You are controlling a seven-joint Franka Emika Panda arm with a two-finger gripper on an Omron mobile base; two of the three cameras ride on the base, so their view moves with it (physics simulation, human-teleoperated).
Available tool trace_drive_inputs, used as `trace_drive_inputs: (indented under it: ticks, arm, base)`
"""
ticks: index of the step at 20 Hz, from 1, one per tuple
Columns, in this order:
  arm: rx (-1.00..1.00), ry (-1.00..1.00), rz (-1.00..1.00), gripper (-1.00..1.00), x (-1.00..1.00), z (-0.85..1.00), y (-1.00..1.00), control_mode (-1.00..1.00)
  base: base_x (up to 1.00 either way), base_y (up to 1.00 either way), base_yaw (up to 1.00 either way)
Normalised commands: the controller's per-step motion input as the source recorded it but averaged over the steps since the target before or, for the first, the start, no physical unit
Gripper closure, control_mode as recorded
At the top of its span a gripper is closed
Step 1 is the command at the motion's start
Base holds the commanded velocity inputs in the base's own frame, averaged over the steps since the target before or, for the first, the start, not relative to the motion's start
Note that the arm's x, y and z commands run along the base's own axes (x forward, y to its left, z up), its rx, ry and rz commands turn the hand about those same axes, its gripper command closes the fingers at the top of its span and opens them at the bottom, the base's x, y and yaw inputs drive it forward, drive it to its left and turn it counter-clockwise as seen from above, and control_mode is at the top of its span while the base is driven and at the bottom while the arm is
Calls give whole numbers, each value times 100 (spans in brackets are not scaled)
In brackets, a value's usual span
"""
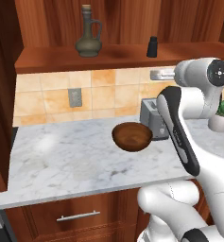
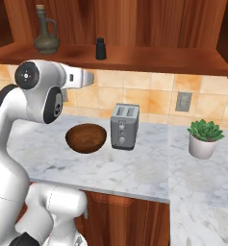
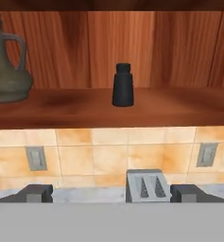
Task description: Retrieve the bottle and the shaker from the cabinet and place them next to the mixing bowl on the counter. Then add garlic from the fridge to the mixing bowl.
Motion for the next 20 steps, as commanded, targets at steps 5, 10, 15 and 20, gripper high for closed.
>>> trace_drive_inputs:
  ticks: [5,10,15,20]
  arm:
    - [0,-18,-6,-100,0,61,-11,-100]
    - [0,-5,-4,-100,0,29,0,-100]
    - [0,0,0,-100,5,0,0,-100]
    - [0,3,0,-100,33,15,0,-100]
  base:
    - [0,0,0]
    - [0,0,0]
    - [0,0,0]
    - [0,0,0]
